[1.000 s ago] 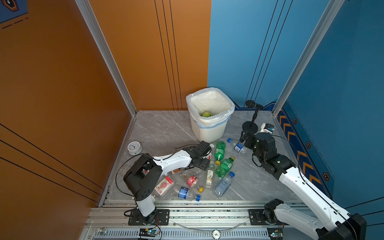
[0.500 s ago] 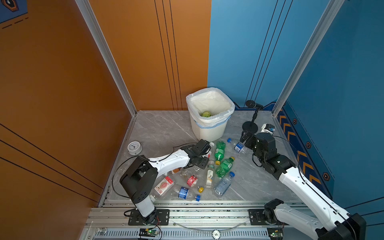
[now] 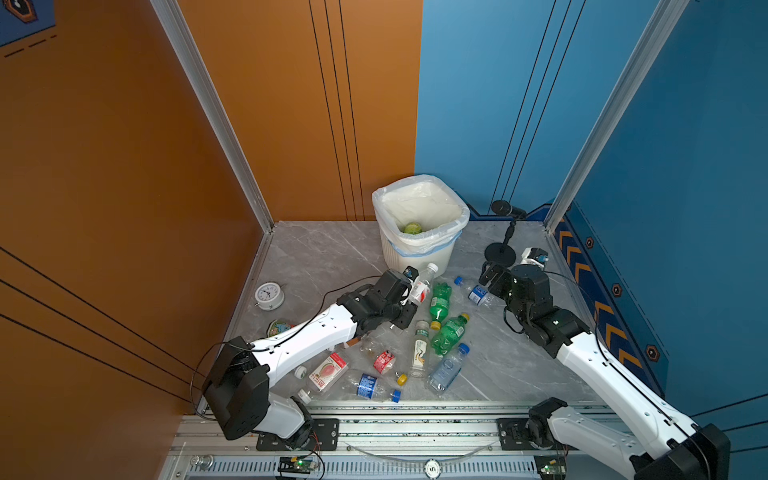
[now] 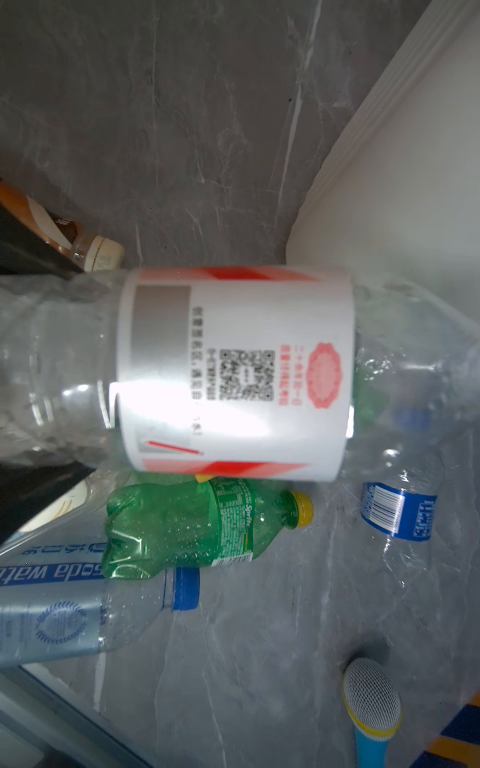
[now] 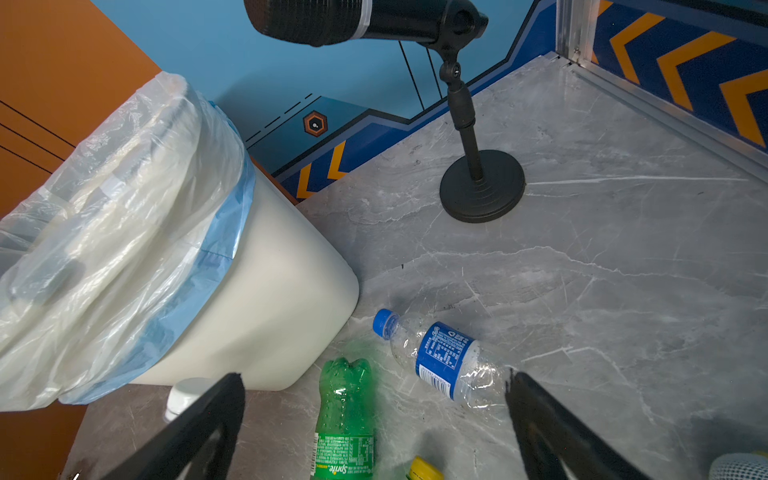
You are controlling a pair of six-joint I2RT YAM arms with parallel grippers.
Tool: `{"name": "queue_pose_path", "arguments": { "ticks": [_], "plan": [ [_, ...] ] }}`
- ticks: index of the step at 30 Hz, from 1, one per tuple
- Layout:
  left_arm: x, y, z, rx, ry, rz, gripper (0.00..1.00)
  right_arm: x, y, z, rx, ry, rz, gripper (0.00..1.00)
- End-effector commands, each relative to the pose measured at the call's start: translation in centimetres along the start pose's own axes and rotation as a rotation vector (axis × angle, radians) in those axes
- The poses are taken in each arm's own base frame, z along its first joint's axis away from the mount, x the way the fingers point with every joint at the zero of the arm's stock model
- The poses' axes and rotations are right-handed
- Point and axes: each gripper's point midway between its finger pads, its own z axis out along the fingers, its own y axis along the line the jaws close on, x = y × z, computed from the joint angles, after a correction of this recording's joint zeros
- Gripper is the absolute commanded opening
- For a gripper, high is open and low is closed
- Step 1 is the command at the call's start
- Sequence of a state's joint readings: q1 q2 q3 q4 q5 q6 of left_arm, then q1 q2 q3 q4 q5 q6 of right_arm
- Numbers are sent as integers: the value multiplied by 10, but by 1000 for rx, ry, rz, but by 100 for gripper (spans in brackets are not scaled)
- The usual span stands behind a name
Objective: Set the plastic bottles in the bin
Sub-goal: 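Lift the red-labelled water bottle with the left gripper over the bin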
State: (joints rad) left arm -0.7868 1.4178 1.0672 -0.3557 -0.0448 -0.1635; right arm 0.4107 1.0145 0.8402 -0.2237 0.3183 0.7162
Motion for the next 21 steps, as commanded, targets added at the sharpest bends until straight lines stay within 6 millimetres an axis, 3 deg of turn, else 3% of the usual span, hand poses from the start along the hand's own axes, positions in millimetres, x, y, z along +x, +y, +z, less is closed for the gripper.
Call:
{"name": "queue_pose_path", "arguments": {
  "ticks": [1, 7, 13, 21],
  "plan": [
    [-19, -20, -18, 99, -100, 46, 55, -2, -1, 1, -4, -13, 24, 100],
    [-38, -40, -48, 212, -203, 77, 54, -2, -3, 1, 0, -12, 32, 100],
    [-66, -42, -79, 231, -322, 71, 54, -2, -3, 1, -2, -13, 40, 100],
    [-146, -28, -120, 169, -575, 84, 53, -2, -3, 1, -7, -10, 47, 100]
  ]
}}
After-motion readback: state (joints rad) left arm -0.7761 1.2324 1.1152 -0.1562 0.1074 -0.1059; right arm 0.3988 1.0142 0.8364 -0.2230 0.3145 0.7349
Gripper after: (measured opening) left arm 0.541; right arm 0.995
